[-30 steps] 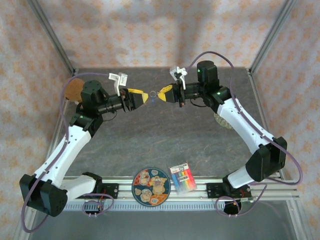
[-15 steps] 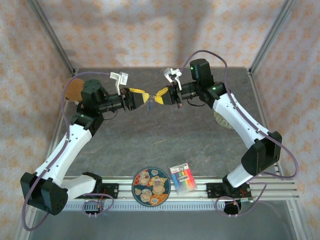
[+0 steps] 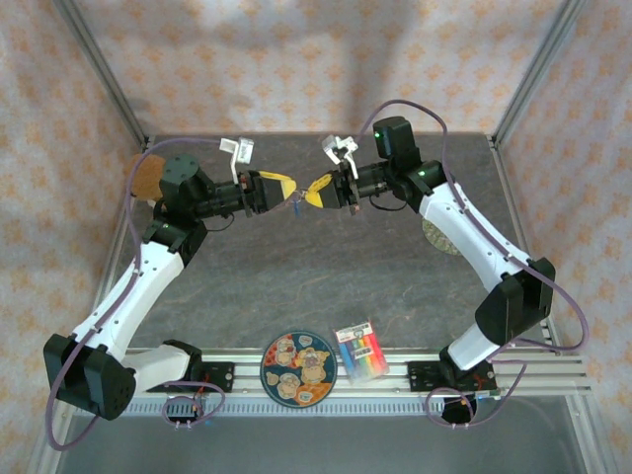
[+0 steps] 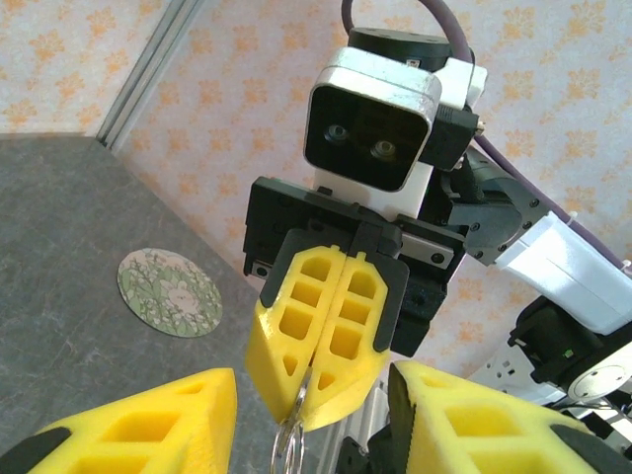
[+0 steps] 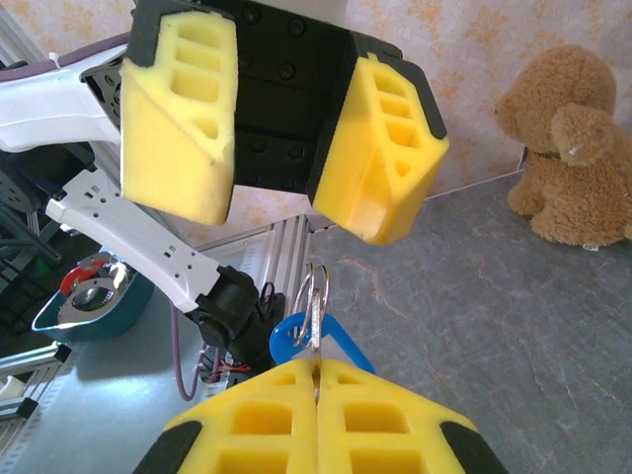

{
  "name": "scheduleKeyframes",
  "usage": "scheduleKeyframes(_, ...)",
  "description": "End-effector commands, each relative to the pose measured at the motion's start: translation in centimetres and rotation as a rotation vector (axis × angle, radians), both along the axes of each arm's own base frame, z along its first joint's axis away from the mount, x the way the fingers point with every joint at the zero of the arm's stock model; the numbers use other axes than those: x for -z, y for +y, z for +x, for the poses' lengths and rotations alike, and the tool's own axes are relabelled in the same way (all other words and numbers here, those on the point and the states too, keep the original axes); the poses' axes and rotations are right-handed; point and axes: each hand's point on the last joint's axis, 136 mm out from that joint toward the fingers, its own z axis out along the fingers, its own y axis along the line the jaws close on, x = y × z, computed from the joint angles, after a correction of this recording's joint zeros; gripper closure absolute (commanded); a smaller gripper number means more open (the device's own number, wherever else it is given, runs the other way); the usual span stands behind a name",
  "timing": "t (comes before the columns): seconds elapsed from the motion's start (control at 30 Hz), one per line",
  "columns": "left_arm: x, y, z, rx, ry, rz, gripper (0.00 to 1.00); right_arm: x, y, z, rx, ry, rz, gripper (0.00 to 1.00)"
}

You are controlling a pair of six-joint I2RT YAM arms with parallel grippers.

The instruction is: Remove the keys from the keyring

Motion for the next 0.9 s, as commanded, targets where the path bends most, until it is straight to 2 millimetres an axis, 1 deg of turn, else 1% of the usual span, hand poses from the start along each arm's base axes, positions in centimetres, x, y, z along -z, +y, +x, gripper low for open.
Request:
scheduleKeyframes(0.0,-0.3,-0.1,-0.8,0.029,-0.024,0.002,0.56,-1.8,0.1,-0.4,-0.026,-0.051,0.034,1.00)
scheduleKeyframes(0.27,0.1,-0.4,-0.9,0.041,-0.016,0.013,0.59,-2.2,0.2,-0.3,-0.022,-0.054,0.040,1.00)
scheduleKeyframes(0.57,0.9,-0.9,-1.4,0.058,-0.020,0.045,0.59,-2.5,0.3,-0.1,-0.017,-0.054,0.046,1.00)
scheduleKeyframes(0.87,0.4,-0.9,-1.5,0.053,-0.035,0.038,0.76,-2.2,0.2,-0.1,-0.014,-0.049,0.040,1.00)
